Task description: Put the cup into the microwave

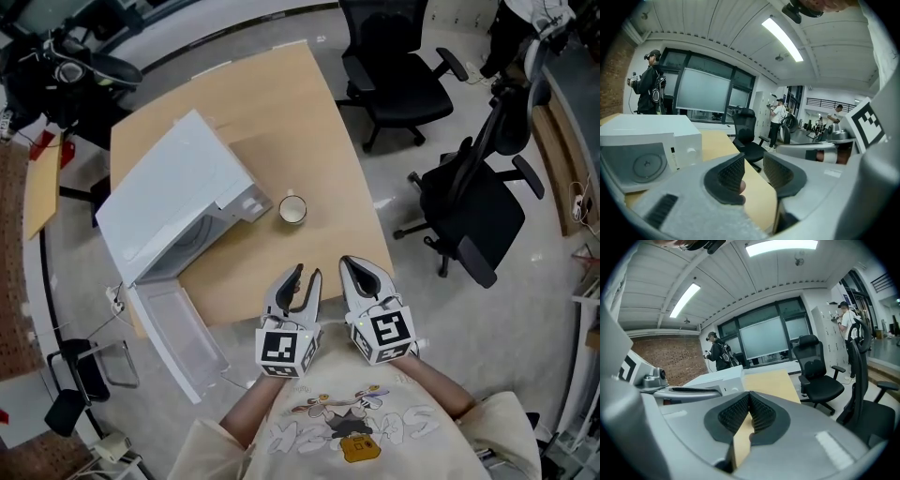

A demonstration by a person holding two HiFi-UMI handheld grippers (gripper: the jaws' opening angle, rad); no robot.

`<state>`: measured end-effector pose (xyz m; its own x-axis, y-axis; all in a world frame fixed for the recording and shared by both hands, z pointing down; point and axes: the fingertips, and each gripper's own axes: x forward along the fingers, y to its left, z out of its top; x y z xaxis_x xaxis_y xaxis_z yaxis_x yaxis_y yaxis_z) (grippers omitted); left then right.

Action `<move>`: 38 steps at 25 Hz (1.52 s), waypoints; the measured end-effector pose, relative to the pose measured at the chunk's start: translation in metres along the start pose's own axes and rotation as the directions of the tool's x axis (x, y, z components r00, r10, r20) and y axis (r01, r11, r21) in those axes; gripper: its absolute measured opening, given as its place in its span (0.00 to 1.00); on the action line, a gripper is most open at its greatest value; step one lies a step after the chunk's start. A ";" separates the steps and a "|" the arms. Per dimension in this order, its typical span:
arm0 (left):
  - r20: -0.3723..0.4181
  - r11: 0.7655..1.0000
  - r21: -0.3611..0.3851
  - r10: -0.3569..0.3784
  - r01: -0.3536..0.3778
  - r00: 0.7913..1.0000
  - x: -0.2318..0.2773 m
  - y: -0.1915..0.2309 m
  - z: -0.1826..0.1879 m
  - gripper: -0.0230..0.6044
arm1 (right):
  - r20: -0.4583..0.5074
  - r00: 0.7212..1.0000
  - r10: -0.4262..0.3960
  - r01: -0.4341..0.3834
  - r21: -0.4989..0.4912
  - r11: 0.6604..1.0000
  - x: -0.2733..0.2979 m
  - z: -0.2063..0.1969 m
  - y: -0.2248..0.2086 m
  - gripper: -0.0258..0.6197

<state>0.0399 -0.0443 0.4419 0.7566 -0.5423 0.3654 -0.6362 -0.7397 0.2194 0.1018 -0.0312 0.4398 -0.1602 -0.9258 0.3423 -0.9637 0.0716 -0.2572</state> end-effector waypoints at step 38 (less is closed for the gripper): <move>-0.156 0.977 0.177 0.148 -0.119 0.977 0.218 0.158 -0.139 0.67 | -0.128 0.975 -0.182 0.168 -0.113 0.979 0.025 -0.016 -0.020 0.05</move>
<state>0.0832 -0.2237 0.6824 0.6212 -0.5765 0.5308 -0.6851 -0.7284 0.0107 0.1135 -0.0504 0.4677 -0.0081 -0.8684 0.4958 -0.9948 -0.0433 -0.0922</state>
